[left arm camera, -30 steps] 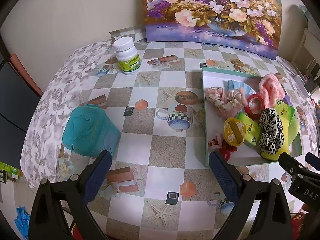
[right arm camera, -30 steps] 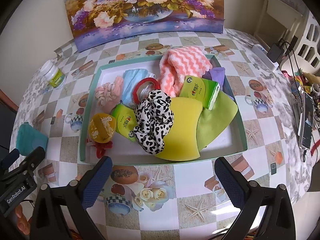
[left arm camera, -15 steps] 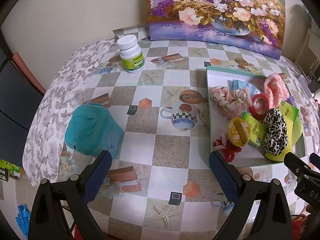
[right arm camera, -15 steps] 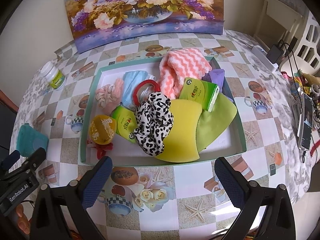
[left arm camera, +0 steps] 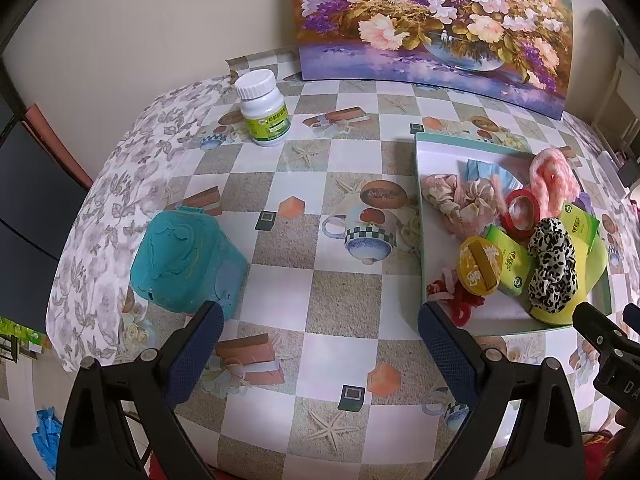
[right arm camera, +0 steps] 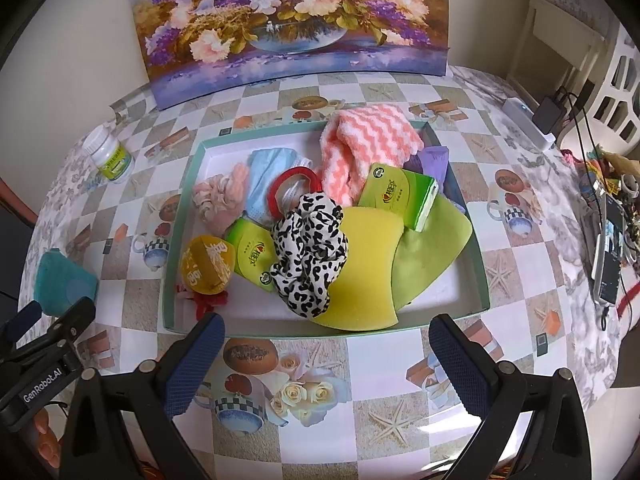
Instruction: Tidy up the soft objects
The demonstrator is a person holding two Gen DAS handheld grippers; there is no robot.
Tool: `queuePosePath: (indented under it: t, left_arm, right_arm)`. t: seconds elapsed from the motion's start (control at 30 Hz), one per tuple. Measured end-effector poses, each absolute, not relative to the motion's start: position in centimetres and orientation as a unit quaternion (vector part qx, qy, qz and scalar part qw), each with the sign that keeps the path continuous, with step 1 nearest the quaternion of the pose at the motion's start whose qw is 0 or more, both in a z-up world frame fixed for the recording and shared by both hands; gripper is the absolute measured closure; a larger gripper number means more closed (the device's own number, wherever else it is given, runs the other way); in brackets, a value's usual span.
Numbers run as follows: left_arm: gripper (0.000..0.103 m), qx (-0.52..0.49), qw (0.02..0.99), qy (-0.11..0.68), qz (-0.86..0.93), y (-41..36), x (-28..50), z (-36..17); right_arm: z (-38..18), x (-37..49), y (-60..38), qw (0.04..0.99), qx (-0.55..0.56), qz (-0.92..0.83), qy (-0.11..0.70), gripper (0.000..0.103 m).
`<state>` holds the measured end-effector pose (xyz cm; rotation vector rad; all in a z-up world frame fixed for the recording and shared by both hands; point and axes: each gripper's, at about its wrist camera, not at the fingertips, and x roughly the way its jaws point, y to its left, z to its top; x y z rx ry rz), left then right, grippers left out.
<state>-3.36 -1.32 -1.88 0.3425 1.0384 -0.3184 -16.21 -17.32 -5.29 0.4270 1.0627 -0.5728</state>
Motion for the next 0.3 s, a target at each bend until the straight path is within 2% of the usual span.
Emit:
queuePosePath:
  t: [0.3]
  left_arm:
    - [0.005, 0.158, 0.844, 0.489, -0.152, -1.37, -3.38, -1.61]
  right_arm:
    - [-5.18, -16.15, -17.30, 0.803, 0.197, -0.268, 0.495, 0.000]
